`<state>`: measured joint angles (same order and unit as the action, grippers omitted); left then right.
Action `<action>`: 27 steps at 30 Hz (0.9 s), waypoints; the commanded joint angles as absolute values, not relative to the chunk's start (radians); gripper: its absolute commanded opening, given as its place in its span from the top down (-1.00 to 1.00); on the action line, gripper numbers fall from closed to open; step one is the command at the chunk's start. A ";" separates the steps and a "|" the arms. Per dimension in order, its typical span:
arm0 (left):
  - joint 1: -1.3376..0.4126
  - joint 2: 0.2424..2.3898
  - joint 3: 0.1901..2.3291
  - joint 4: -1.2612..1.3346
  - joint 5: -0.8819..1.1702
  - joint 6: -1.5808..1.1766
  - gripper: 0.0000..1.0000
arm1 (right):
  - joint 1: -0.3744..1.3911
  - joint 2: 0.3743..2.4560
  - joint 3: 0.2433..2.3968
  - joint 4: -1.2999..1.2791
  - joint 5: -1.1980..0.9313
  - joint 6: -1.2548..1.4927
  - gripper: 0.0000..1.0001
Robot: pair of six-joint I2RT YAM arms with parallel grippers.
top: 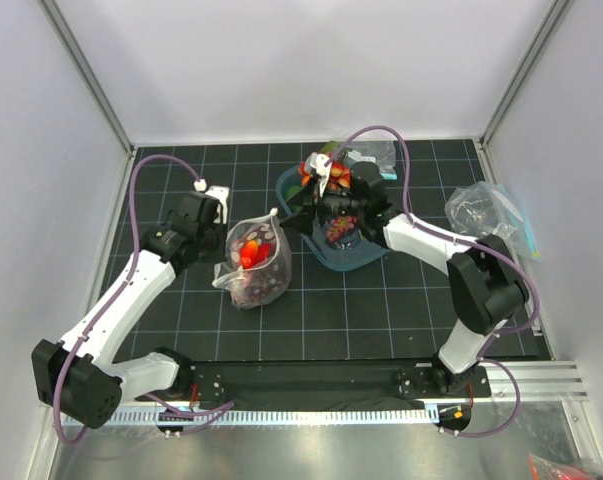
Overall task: Place the food in the zip-top bag and seal the zipper
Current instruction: Zip the zipper food storage bag at the center of the board.
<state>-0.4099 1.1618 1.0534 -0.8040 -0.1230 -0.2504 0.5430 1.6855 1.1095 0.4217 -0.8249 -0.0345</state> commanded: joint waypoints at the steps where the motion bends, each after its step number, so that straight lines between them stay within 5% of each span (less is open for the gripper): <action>1: -0.405 1.132 1.049 -0.772 -0.155 -0.229 1.00 | 0.554 1.722 1.175 0.570 -0.907 -0.023 -0.47; 6: -0.405 1.109 1.040 -0.758 -0.163 -0.227 1.00 | 0.584 1.769 1.207 0.649 -0.942 -0.002 -0.46; 9: -0.406 1.114 1.043 -0.758 -0.166 -0.225 1.00 | 0.613 1.796 1.236 0.637 -0.959 -0.002 -0.27; 16: -0.405 1.100 1.051 -0.761 -0.150 -0.224 0.93 | 0.627 1.737 1.146 0.672 -0.905 0.035 0.95; 21: -0.405 1.040 1.065 -0.756 -0.106 -0.233 0.55 | 0.637 1.564 1.003 0.695 -0.784 0.075 0.98; 27: -0.408 0.956 1.084 -0.718 -0.005 -0.255 0.12 | 0.713 1.364 0.965 0.395 -0.597 -0.035 0.98</action>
